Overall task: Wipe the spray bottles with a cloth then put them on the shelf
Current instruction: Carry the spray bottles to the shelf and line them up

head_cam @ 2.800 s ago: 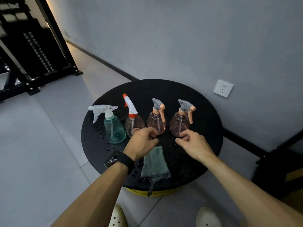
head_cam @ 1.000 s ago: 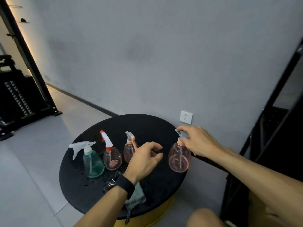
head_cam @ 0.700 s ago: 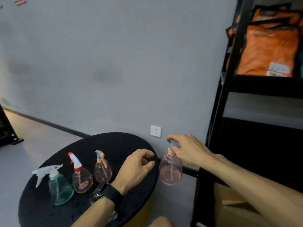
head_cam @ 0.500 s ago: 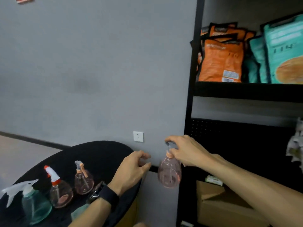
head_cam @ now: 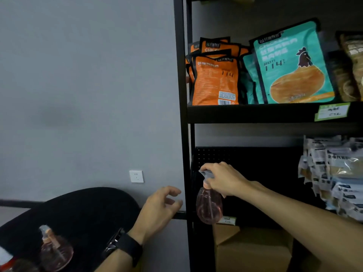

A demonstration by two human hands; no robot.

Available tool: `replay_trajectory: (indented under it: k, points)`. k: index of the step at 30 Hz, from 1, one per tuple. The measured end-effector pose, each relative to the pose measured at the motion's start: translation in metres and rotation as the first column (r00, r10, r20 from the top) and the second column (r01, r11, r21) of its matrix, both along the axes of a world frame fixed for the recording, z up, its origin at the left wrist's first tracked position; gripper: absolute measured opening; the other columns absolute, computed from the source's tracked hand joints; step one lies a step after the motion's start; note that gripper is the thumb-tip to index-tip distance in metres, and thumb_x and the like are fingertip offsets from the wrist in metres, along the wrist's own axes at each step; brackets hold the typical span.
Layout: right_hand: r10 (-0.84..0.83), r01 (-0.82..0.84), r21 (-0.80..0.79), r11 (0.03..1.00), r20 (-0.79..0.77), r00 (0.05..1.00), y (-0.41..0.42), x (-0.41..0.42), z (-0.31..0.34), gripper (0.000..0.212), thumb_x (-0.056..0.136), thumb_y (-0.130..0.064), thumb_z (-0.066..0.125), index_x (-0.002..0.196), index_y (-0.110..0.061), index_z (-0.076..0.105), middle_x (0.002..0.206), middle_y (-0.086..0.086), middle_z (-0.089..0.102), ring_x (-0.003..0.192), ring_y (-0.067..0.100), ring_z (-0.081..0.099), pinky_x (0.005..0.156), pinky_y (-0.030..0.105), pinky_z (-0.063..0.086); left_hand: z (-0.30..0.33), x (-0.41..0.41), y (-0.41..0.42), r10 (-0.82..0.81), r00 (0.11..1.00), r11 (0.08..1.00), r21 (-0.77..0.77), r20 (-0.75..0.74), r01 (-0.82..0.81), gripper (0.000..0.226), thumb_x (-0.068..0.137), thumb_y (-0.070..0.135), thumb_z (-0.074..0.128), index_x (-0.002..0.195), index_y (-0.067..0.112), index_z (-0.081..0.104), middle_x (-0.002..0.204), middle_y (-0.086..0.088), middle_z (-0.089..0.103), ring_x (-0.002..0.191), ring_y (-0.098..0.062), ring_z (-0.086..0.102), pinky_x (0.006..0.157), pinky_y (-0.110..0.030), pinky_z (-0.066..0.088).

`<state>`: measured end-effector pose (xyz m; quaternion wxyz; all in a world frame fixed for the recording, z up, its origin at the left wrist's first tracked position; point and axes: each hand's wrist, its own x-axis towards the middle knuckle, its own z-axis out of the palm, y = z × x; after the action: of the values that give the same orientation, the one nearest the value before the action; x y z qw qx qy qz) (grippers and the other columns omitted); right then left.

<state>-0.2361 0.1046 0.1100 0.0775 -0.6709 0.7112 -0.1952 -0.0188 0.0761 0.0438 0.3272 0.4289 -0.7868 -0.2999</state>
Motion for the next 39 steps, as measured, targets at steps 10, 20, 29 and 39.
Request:
replay_trajectory:
  k: [10,20,29,39]
  points:
    - [-0.037,0.036,-0.004,0.999,-0.018,0.999,-0.054,-0.009,-0.018,0.039,0.095,-0.01,0.051,0.132,-0.019,0.057,0.112,0.007,0.066,0.072,0.018,0.06,0.051,0.02,0.044,-0.01,-0.008,-0.035,-0.01,1.0,1.0,0.007,0.025,0.01,0.02,0.096,0.032,0.065,0.116,0.033,0.062,0.118,0.02,0.061,0.102,0.003,0.062,0.084,-0.017,0.055]
    - [-0.062,0.063,0.031,0.998,-0.021,0.998,-0.089,-0.014,-0.039,0.041,0.094,-0.009,0.054,0.133,-0.021,0.055,0.119,0.01,0.062,0.09,0.026,0.068,0.071,0.033,0.059,-0.027,-0.013,-0.059,-0.01,0.999,1.0,0.021,0.042,0.009,0.018,0.095,0.031,0.067,0.113,0.033,0.064,0.114,0.017,0.063,0.099,0.002,0.064,0.086,-0.023,0.057]
    - [-0.078,0.077,0.044,0.996,0.034,0.996,-0.09,-0.018,-0.045,0.042,0.093,-0.009,0.054,0.134,-0.021,0.054,0.114,0.009,0.064,0.079,0.024,0.071,0.067,0.033,0.06,-0.03,-0.019,-0.064,-0.016,0.997,0.999,0.041,0.069,0.013,0.018,0.095,0.031,0.067,0.112,0.033,0.065,0.112,0.018,0.063,0.098,0.002,0.063,0.083,-0.021,0.056]
    - [-0.089,0.088,0.052,0.995,0.026,0.996,-0.084,-0.016,-0.039,0.047,0.093,-0.014,0.053,0.139,-0.022,0.048,0.115,0.005,0.064,0.09,0.021,0.066,0.069,0.029,0.055,-0.016,-0.02,-0.06,-0.023,0.994,1.0,0.001,0.108,0.023,0.018,0.096,0.034,0.065,0.114,0.033,0.063,0.114,0.021,0.06,0.1,0.007,0.06,0.079,-0.012,0.053]
